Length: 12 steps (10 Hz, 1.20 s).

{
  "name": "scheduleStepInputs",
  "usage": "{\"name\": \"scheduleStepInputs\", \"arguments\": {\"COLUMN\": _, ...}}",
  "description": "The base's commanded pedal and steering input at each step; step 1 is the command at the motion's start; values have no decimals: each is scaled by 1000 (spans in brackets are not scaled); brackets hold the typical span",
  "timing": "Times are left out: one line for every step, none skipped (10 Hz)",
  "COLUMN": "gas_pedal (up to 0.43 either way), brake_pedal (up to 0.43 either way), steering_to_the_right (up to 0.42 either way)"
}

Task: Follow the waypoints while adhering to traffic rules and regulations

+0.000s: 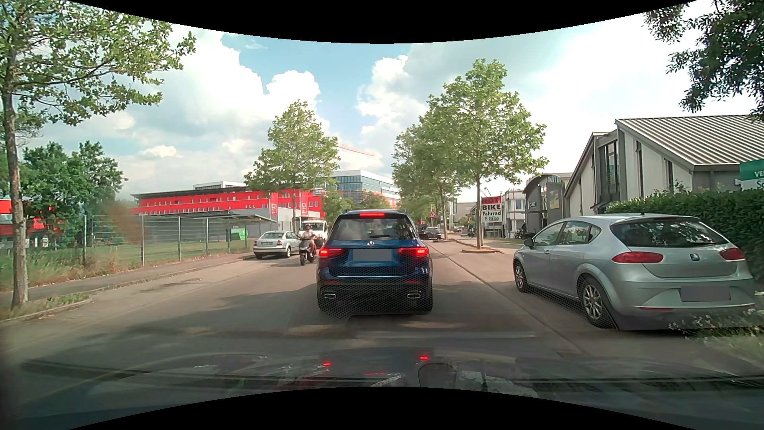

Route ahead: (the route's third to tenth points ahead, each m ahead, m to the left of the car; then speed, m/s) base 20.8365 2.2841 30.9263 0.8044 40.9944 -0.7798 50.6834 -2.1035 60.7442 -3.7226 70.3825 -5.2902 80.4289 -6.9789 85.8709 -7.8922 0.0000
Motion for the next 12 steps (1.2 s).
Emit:
{"name": "scheduleStepInputs", "arguments": {"gas_pedal": 0, "brake_pedal": 268, "steering_to_the_right": -5}}
{"name": "scheduleStepInputs", "arguments": {"gas_pedal": 0, "brake_pedal": 268, "steering_to_the_right": -5}}
{"name": "scheduleStepInputs", "arguments": {"gas_pedal": 0, "brake_pedal": 268, "steering_to_the_right": -5}}
{"name": "scheduleStepInputs", "arguments": {"gas_pedal": 0, "brake_pedal": 268, "steering_to_the_right": -5}}
{"name": "scheduleStepInputs", "arguments": {"gas_pedal": 0, "brake_pedal": 268, "steering_to_the_right": -4}}
{"name": "scheduleStepInputs", "arguments": {"gas_pedal": 0, "brake_pedal": 268, "steering_to_the_right": -5}}
{"name": "scheduleStepInputs", "arguments": {"gas_pedal": 0, "brake_pedal": 268, "steering_to_the_right": -5}}
{"name": "scheduleStepInputs", "arguments": {"gas_pedal": 0, "brake_pedal": 268, "steering_to_the_right": -5}}
{"name": "scheduleStepInputs", "arguments": {"gas_pedal": 0, "brake_pedal": 268, "steering_to_the_right": -5}}
{"name": "scheduleStepInputs", "arguments": {"gas_pedal": 0, "brake_pedal": 268, "steering_to_the_right": -4}}
{"name": "scheduleStepInputs", "arguments": {"gas_pedal": 0, "brake_pedal": 268, "steering_to_the_right": -5}}
{"name": "scheduleStepInputs", "arguments": {"gas_pedal": 0, "brake_pedal": 268, "steering_to_the_right": -5}}
